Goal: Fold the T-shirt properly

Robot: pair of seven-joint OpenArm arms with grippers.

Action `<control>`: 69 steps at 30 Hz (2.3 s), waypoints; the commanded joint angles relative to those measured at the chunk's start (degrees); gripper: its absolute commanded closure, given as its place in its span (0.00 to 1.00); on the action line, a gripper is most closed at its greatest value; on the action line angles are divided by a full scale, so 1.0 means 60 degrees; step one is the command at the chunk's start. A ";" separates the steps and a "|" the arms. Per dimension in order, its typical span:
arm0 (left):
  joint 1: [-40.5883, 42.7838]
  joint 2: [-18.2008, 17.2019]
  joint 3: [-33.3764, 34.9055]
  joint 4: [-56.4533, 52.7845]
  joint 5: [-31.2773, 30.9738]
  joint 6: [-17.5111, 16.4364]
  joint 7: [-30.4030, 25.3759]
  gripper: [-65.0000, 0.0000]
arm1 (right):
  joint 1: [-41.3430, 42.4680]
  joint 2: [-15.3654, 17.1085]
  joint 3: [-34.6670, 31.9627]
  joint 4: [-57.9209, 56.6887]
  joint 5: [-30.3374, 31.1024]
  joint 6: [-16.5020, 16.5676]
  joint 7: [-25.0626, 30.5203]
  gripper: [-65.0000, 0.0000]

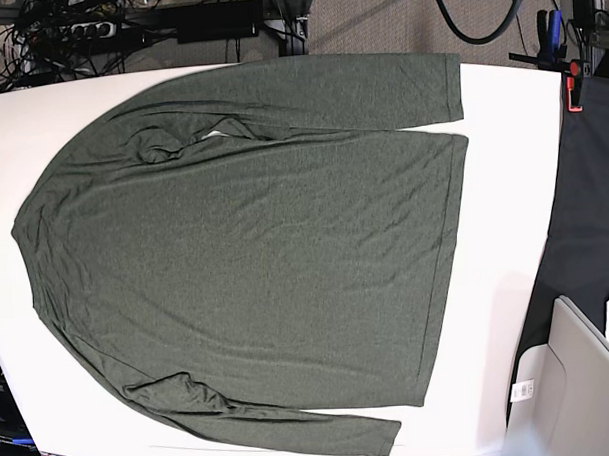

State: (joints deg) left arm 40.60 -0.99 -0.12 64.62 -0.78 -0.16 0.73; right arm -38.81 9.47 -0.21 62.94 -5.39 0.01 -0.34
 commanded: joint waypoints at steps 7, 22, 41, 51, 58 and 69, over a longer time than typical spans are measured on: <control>0.1255 -0.0179 -0.0031 0.2116 -0.0039 0.0020 -0.0115 1.00 | -0.1613 0.0260 0.0101 0.2529 0.0041 -0.0112 0.0181 1.00; 0.2017 -0.0560 -0.0061 0.4768 -0.0039 0.0035 -0.0115 1.00 | -0.3078 0.0333 0.1478 0.5401 0.0026 -0.0112 0.0181 1.00; 0.2266 -0.1307 -0.0075 0.7142 0.0019 0.0064 0.0310 0.83 | -0.3430 0.0582 0.1815 0.7481 0.0026 -0.0112 -0.1533 1.00; 0.2237 -0.2435 0.0013 0.7464 0.0400 0.0064 0.0369 0.82 | -0.3312 0.0582 0.1873 0.7789 0.0026 -0.0053 -0.1563 1.00; 0.2091 -0.3124 0.0731 0.7450 0.1910 0.0064 0.0340 0.78 | -0.3181 0.0582 0.1873 0.7818 0.0026 -0.0053 -0.1577 1.00; 0.2091 -0.3505 0.1273 0.7435 0.3697 0.0064 0.0266 0.77 | -0.3181 0.0582 0.1873 0.7804 0.0026 -0.0053 -0.1577 1.00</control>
State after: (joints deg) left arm 52.38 -21.61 7.57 108.42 21.28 -0.49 3.51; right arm -57.12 12.64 10.70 109.01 -5.21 0.16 -10.79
